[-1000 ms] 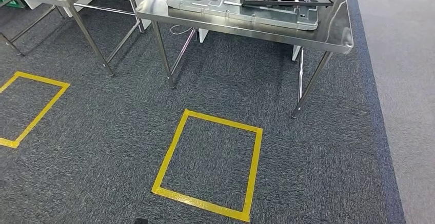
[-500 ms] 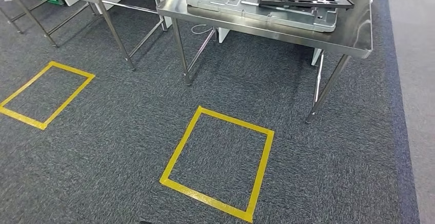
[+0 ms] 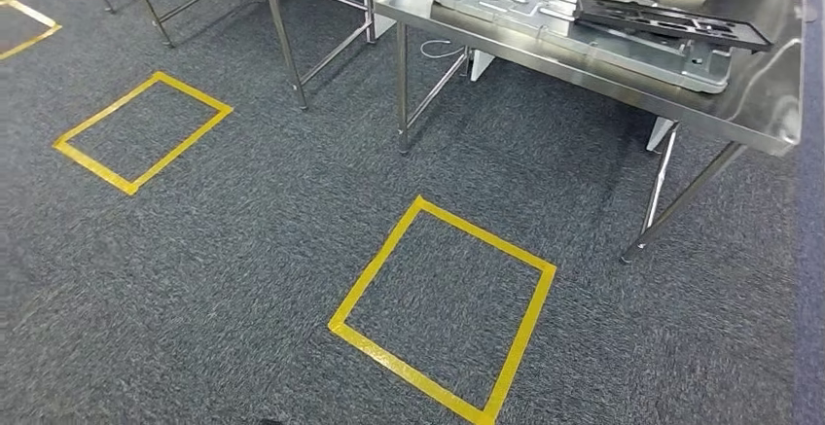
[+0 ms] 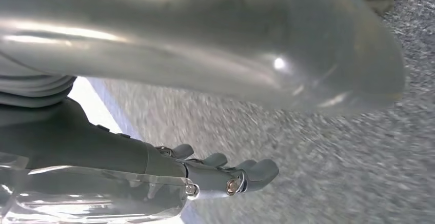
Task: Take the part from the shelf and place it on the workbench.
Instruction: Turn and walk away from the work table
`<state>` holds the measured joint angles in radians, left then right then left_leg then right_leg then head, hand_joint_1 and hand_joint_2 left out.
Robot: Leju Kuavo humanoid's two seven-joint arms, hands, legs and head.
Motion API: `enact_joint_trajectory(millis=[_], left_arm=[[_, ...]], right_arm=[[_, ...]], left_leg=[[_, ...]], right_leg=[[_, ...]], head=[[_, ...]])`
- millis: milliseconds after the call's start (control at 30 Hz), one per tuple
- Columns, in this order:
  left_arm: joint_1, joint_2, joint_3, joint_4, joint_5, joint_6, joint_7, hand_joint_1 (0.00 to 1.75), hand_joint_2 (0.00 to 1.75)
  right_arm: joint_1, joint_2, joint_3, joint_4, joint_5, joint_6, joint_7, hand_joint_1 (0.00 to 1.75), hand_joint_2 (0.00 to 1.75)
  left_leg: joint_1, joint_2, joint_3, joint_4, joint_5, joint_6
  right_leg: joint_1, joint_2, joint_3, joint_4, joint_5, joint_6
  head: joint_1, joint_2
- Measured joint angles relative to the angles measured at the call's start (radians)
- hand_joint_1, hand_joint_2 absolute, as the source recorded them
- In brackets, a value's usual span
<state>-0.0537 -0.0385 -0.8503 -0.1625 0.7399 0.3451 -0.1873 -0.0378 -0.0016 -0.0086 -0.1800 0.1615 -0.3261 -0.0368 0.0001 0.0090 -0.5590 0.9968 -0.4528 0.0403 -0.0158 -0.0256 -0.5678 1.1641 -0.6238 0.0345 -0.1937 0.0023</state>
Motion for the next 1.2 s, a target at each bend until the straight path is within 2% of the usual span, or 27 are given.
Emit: enact_joint_trajectory(millis=[33, 67, 100, 133, 167, 233, 300, 367, 400, 467, 500, 567, 600, 633, 667, 733, 767, 800, 867, 900, 967, 1033, 1067, 1100, 1133, 1167, 1200], left_arm=[[-0.001, 0.000, 0.000, 0.000, 0.000, 0.000, 0.000, 0.00, 0.00], [-0.001, -0.001, 0.000, 0.000, 0.001, 0.000, 0.000, 0.00, 0.00], [0.001, -0.001, 0.000, 0.000, 0.002, 0.000, 0.001, 0.00, 0.00], [0.003, -0.001, 0.000, 0.000, 0.003, 0.000, 0.001, 0.00, 0.00], [0.004, -0.002, 0.000, 0.000, 0.003, 0.001, 0.002, 0.00, 0.00], [0.004, -0.002, 0.000, 0.000, 0.003, 0.004, 0.002, 0.00, 0.00], [0.005, -0.003, 0.000, 0.000, 0.003, 0.006, 0.002, 0.00, 0.00], [0.009, -0.003, 0.000, 0.000, 0.003, 0.008, 0.004, 0.00, 0.00], [0.011, -0.003, 0.000, 0.001, 0.003, 0.008, 0.005, 0.00, 0.00], [0.013, -0.002, -0.001, 0.002, 0.003, 0.009, 0.007, 0.00, 0.00], [0.012, -0.002, -0.001, 0.002, 0.003, 0.009, 0.008, 0.00, 0.00], [0.011, -0.002, -0.002, 0.002, 0.002, 0.008, 0.010, 0.00, 0.00], [0.012, -0.002, -0.002, 0.002, 0.001, 0.007, 0.011, 0.00, 0.00], [0.014, -0.002, -0.003, 0.002, 0.000, 0.006, 0.012, 0.00, 0.00], [0.015, -0.003, -0.004, 0.002, 0.000, 0.005, 0.013, 0.00, 0.00], [0.014, -0.003, -0.005, 0.002, -0.001, 0.005, 0.014, 0.00, 0.00], [0.012, -0.003, -0.005, 0.002, -0.001, 0.004, 0.014, 0.00, 0.00], [0.011, -0.004, -0.006, 0.002, -0.001, 0.004, 0.013, 0.00, 0.00], [0.012, -0.005, -0.007, 0.002, -0.001, 0.004, 0.013, 0.00, 0.00], [0.014, -0.006, -0.007, 0.002, 0.000, 0.005, 0.013, 0.00, 0.00], [0.016, -0.007, -0.007, 0.002, -0.001, 0.005, 0.014, 0.00, 0.00], [0.012, -0.009, -0.008, 0.002, -0.001, 0.004, 0.014, 0.00, 0.00], [0.011, -0.010, -0.008, 0.002, -0.002, 0.004, 0.014, 0.00, 0.00], [0.010, -0.011, -0.008, 0.002, -0.002, 0.003, 0.015, 0.00, 0.00], [0.011, -0.012, -0.009, 0.002, -0.002, 0.003, 0.016, 0.00, 0.00], [0.011, -0.012, -0.009, 0.002, -0.002, 0.003, 0.018, 0.00, 0.00], [0.012, -0.012, -0.009, 0.002, -0.002, 0.003, 0.018, 0.00, 0.00]], right_arm=[[0.002, 0.000, 0.000, 0.000, 0.002, 0.000, 0.001, 0.00, 0.00], [0.003, 0.000, 0.000, 0.001, 0.003, 0.001, 0.002, 0.00, 0.00], [0.004, 0.000, 0.001, 0.001, 0.006, 0.001, 0.002, 0.00, 0.00], [0.005, 0.000, 0.001, 0.001, 0.008, 0.002, 0.003, 0.00, 0.00], [0.005, 0.000, 0.002, 0.001, 0.010, 0.002, 0.003, 0.00, 0.00], [0.005, 0.000, 0.003, 0.002, 0.014, 0.004, 0.003, 0.00, 0.00], [0.004, 0.000, 0.006, 0.002, 0.017, 0.006, 0.004, 0.00, 0.00], [0.001, 0.000, 0.007, 0.003, 0.018, 0.008, 0.005, 0.00, 0.00], [0.000, 0.001, 0.008, 0.003, 0.019, 0.009, 0.007, 0.00, 0.00], [0.001, 0.004, 0.008, 0.003, 0.019, 0.010, 0.011, 0.00, 0.00], [0.003, 0.005, 0.009, 0.003, 0.019, 0.010, 0.013, 0.00, 0.00], [0.007, 0.005, 0.009, 0.003, 0.019, 0.010, 0.015, 0.00, 0.00], [0.007, 0.005, 0.009, 0.003, 0.019, 0.010, 0.015, 0.00, 0.00], [0.007, 0.005, 0.009, 0.004, 0.019, 0.010, 0.016, 0.00, 0.00], [0.007, 0.005, 0.009, 0.004, 0.019, 0.010, 0.016, 0.00, 0.00], [0.008, 0.005, 0.009, 0.004, 0.020, 0.010, 0.016, 0.00, 0.00], [0.008, 0.005, 0.009, 0.004, 0.021, 0.010, 0.016, 0.00, 0.00], [0.008, 0.005, 0.010, 0.004, 0.023, 0.010, 0.016, 0.00, 0.00], [0.004, 0.005, 0.013, 0.004, 0.029, 0.010, 0.015, 0.00, 0.00], [0.002, 0.005, 0.016, 0.004, 0.032, 0.010, 0.015, 0.00, 0.00], [0.000, 0.005, 0.021, 0.003, 0.034, 0.011, 0.015, 0.00, 0.00], [0.004, 0.005, 0.024, 0.003, 0.034, 0.011, 0.015, 0.00, 0.00], [0.006, 0.005, 0.024, 0.004, 0.033, 0.010, 0.015, 0.00, 0.00], [0.007, 0.005, 0.024, 0.004, 0.033, 0.010, 0.015, 0.00, 0.00], [0.008, 0.005, 0.024, 0.004, 0.032, 0.009, 0.015, 0.00, 0.00], [0.009, 0.005, 0.024, 0.004, 0.032, 0.009, 0.015, 0.00, 0.00], [0.009, 0.005, 0.024, 0.004, 0.031, 0.009, 0.015, 0.00, 0.00]], left_leg=[[-0.002, -0.014, -0.002, 0.001, 0.001, 0.002], [-0.003, -0.028, -0.003, 0.001, 0.002, 0.003], [-0.004, -0.043, -0.003, 0.003, 0.002, 0.003], [-0.004, -0.058, -0.003, 0.005, 0.002, 0.003], [-0.005, -0.072, -0.003, 0.008, 0.002, 0.002], [-0.006, -0.095, -0.008, 0.016, 0.001, -0.004], [-0.005, -0.114, -0.016, 0.020, 0.003, -0.015], [-0.003, -0.129, -0.020, 0.018, 0.007, -0.027], [-0.004, -0.121, -0.023, 0.022, 0.003, -0.032], [-0.005, -0.075, -0.050, 0.078, -0.035, -0.043], [-0.002, -0.047, -0.077, 0.137, -0.069, -0.049], [0.006, -0.024, -0.137, 0.268, -0.130, -0.061], [0.010, -0.020, -0.150, 0.303, -0.140, -0.065], [0.013, -0.016, -0.144, 0.299, -0.129, -0.068], [0.015, -0.007, -0.115, 0.253, -0.103, -0.069], [0.014, 0.036, -0.034, 0.110, -0.047, -0.066], [0.011, 0.054, -0.004, 0.056, -0.032, -0.060], [0.008, 0.065, 0.011, 0.027, -0.027, -0.053], [0.005, 0.050, 0.011, 0.018, -0.028, -0.039], [0.006, 0.040, 0.011, 0.014, -0.026, -0.034], [0.009, 0.019, 0.014, 0.007, -0.021, -0.020], [0.009, -0.005, 0.014, 0.006, -0.018, -0.011], [0.007, -0.018, 0.013, 0.006, -0.018, -0.009], [0.006, -0.033, 0.013, 0.007, -0.018, -0.008], [0.005, -0.047, 0.014, 0.008, -0.019, -0.008], [0.005, -0.062, 0.016, 0.010, -0.020, -0.009], [0.005, -0.075, 0.017, 0.012, -0.022, -0.011]], right_leg=[[0.000, 0.012, -0.034, 0.065, -0.023, 0.001], [0.001, 0.018, -0.056, 0.104, -0.028, 0.001], [0.001, 0.020, -0.062, 0.108, -0.013, 0.000], [0.001, 0.024, -0.051, 0.074, 0.020, -0.003], [0.001, 0.034, -0.025, 0.011, 0.061, -0.006], [0.001, 0.073, 0.024, -0.104, 0.110, -0.015], [0.003, 0.093, 0.040, -0.145, 0.114, -0.022], [0.002, 0.075, 0.041, -0.151, 0.119, -0.030], [-0.001, 0.065, 0.042, -0.156, 0.122, -0.035], [-0.007, 0.040, 0.045, -0.164, 0.127, -0.047], [-0.006, 0.026, 0.044, -0.165, 0.127, -0.050], [-0.005, -0.002, 0.042, -0.165, 0.125, -0.054], [-0.005, -0.015, 0.041, -0.165, 0.124, -0.053], [-0.006, -0.028, 0.042, -0.165, 0.123, -0.052], [-0.007, -0.040, 0.044, -0.165, 0.121, -0.049], [-0.004, -0.062, 0.052, -0.162, 0.115, -0.039], [-0.001, -0.072, 0.055, -0.161, 0.112, -0.033], [0.001, -0.082, 0.058, -0.160, 0.110, -0.026], [0.003, -0.103, 0.064, -0.161, 0.107, -0.014], [0.001, -0.102, 0.067, -0.158, 0.102, -0.009], [-0.005, -0.055, 0.049, -0.112, 0.066, -0.001], [-0.007, 0.006, -0.010, 0.010, 0.000, 0.001], [-0.007, 0.017, -0.044, 0.074, -0.024, 0.001], [-0.006, 0.021, -0.069, 0.115, -0.030, 0.000], [-0.006, 0.023, -0.077, 0.121, -0.015, -0.001], [-0.006, 0.025, -0.069, 0.089, 0.019, -0.003], [-0.007, 0.033, -0.047, 0.029, 0.062, -0.005]], head=[[0.000, 0.000], [0.000, 0.000], [0.000, 0.000], [0.000, 0.000], [0.000, 0.000], [0.000, 0.000], [0.000, 0.000], [0.000, 0.000], [0.000, 0.000], [0.000, 0.000], [-0.001, 0.000], [-0.001, 0.000], [-0.001, 0.000], [-0.001, 0.000], [-0.001, 0.000], [-0.001, 0.000], [0.000, 0.000], [0.000, 0.000], [0.000, 0.000], [0.000, 0.000], [0.001, 0.000], [0.001, 0.000], [0.001, 0.000], [0.001, 0.000], [0.001, 0.000], [0.001, 0.000], [0.001, 0.000]])
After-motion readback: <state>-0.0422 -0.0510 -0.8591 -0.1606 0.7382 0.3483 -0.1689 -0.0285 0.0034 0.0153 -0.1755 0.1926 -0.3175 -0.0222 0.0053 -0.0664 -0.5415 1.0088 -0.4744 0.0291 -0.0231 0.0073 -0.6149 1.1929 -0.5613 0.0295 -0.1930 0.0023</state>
